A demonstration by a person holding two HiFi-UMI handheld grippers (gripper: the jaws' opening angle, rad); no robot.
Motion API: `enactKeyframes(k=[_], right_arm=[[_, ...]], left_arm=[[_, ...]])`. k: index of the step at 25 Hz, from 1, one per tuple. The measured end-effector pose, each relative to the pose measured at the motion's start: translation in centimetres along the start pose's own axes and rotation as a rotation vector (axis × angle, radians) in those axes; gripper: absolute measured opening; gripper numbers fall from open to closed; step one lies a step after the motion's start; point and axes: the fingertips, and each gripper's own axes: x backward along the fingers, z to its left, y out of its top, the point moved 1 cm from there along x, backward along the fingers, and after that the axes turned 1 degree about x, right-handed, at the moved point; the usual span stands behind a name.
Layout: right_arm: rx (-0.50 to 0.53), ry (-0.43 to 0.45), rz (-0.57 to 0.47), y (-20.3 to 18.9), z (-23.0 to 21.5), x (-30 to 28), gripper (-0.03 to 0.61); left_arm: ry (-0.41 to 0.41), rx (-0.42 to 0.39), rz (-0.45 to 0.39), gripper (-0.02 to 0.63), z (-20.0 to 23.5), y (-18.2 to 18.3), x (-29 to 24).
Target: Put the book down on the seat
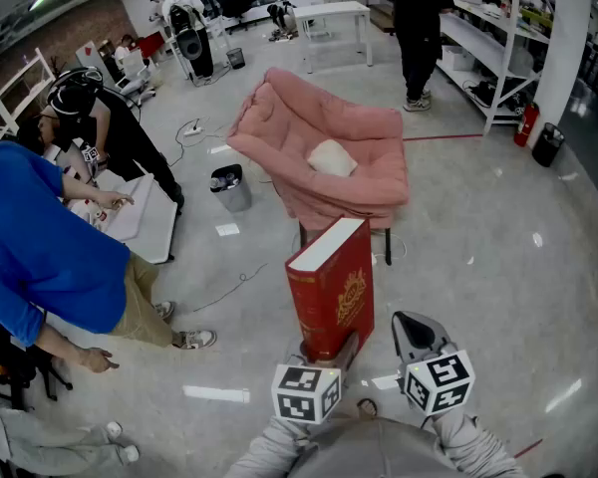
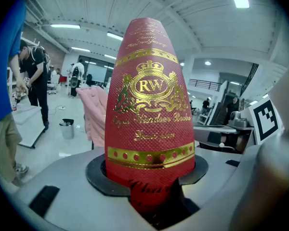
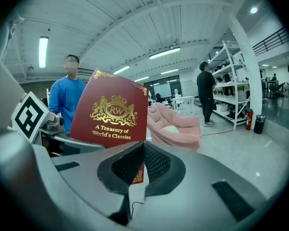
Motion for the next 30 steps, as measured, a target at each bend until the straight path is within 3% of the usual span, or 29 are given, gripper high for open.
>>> enactKeyframes(k=[19, 30], right_arm=[[-0.012, 0.003, 0.010, -1.4, -1.2, -2.5, 0.005], [-0.048, -0.004, 0.017, 2.8, -4.7, -8.9, 0.005]], left_arm=[[-0.005, 0.009, 0.017, 0.244, 1.6, -0.8, -2.8], [-0.013, 0.017, 0.036, 0.244, 5.9, 5.2, -8.4]])
